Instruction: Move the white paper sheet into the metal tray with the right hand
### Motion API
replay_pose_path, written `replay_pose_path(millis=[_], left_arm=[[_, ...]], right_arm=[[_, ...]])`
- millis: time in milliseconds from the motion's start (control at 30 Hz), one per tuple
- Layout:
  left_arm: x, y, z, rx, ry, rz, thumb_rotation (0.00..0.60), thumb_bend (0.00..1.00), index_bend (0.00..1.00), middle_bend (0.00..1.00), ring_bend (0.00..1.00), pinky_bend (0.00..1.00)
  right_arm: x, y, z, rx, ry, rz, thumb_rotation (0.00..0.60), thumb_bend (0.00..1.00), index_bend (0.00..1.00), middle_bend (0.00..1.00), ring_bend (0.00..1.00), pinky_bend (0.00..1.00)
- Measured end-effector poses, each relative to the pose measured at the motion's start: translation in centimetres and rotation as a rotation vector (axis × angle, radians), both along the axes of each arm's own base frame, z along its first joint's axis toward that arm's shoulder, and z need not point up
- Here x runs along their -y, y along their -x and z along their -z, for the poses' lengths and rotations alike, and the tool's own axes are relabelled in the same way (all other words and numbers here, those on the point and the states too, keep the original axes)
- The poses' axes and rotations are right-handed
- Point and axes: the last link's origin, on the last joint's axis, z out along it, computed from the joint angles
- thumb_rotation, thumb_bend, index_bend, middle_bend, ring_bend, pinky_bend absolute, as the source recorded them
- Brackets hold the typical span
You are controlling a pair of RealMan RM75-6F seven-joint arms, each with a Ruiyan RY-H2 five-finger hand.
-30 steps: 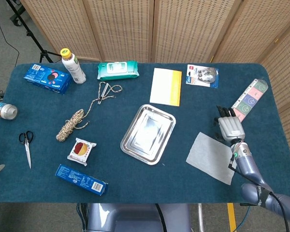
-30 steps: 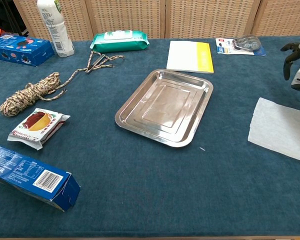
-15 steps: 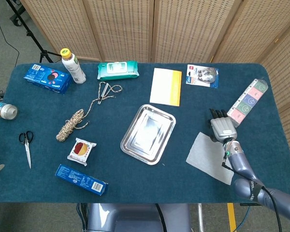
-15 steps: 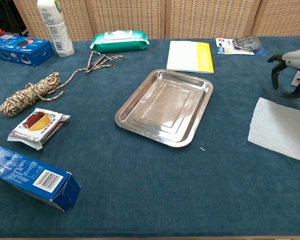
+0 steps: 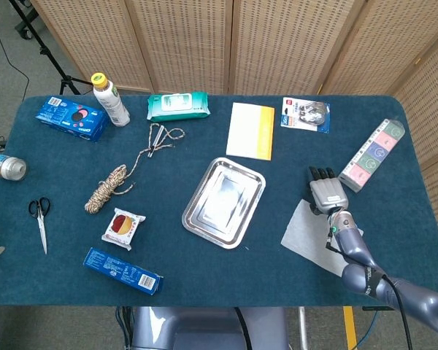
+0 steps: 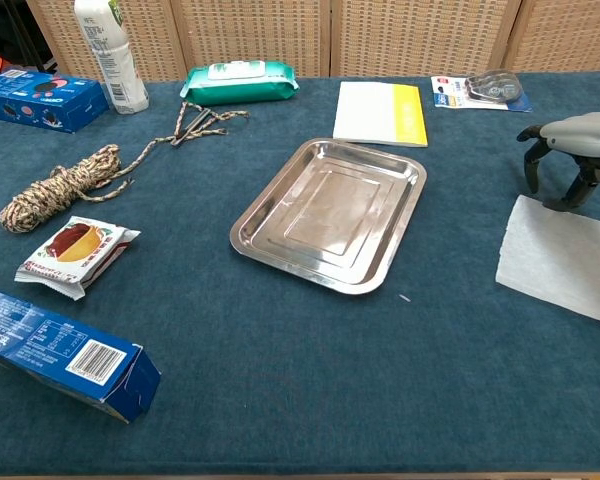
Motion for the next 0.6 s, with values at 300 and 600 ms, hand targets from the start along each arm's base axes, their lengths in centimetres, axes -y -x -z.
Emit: replay_pose_path(millis=[300,600], left_arm=[[0.02,-0.01,-0.02,0.001,0.000,0.001,0.600,0.00,0.00,0.00,0.00,0.00],[-0.01,0.00,-0.02,0.002,0.000,-0.001,0.600,0.00,0.00,0.00,0.00,0.00]], right_arm=[[-0.15,0.01,0.37,-0.003,-0.021,0.018,0.600,0.44,0.47,0.00,0.00,0.00],[-0.33,0.21,0.70,0.037,-0.025,0.032,0.600,0.47,0.62,0.00,0.00,0.00]])
